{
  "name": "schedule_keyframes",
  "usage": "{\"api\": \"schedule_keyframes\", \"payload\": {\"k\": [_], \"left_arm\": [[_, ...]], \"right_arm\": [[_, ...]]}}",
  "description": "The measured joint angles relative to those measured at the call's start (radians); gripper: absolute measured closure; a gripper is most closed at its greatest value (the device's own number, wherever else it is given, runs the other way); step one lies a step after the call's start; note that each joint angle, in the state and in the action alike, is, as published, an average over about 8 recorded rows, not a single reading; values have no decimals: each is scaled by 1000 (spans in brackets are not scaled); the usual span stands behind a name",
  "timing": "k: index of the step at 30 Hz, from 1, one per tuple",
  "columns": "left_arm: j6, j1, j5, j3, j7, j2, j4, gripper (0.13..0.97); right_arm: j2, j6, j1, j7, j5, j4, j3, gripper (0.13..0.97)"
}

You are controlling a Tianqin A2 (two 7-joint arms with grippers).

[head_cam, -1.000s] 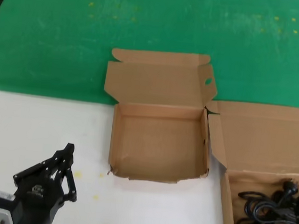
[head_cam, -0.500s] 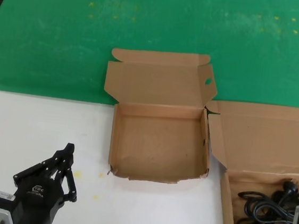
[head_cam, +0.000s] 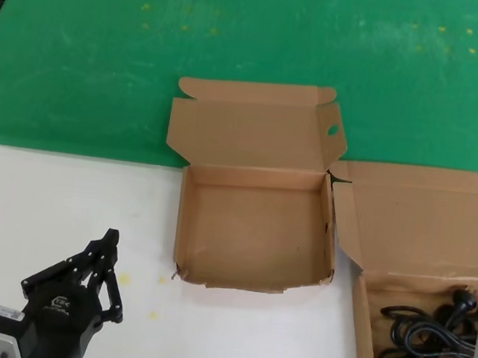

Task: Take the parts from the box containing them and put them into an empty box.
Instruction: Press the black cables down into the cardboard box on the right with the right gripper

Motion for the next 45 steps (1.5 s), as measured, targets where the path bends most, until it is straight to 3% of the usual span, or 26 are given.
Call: {"api": "schedule_keyframes", "payload": {"k": [15,33,41,45], "left_arm": [[0,0,0,0,0,0,0,963],[0,0,0,0,0,0,0,964],[0,0,0,0,0,0,0,964],[0,0,0,0,0,0,0,964]], "right_arm": [[-106,10,-87,-124,-62,-102,136,129],[-172,18,-117,-206,-72,-184,215,471],[-182,29,-129,-229,-74,-200,236,685],[-189,34,-133,-238,-76,-207,243,685]]}}
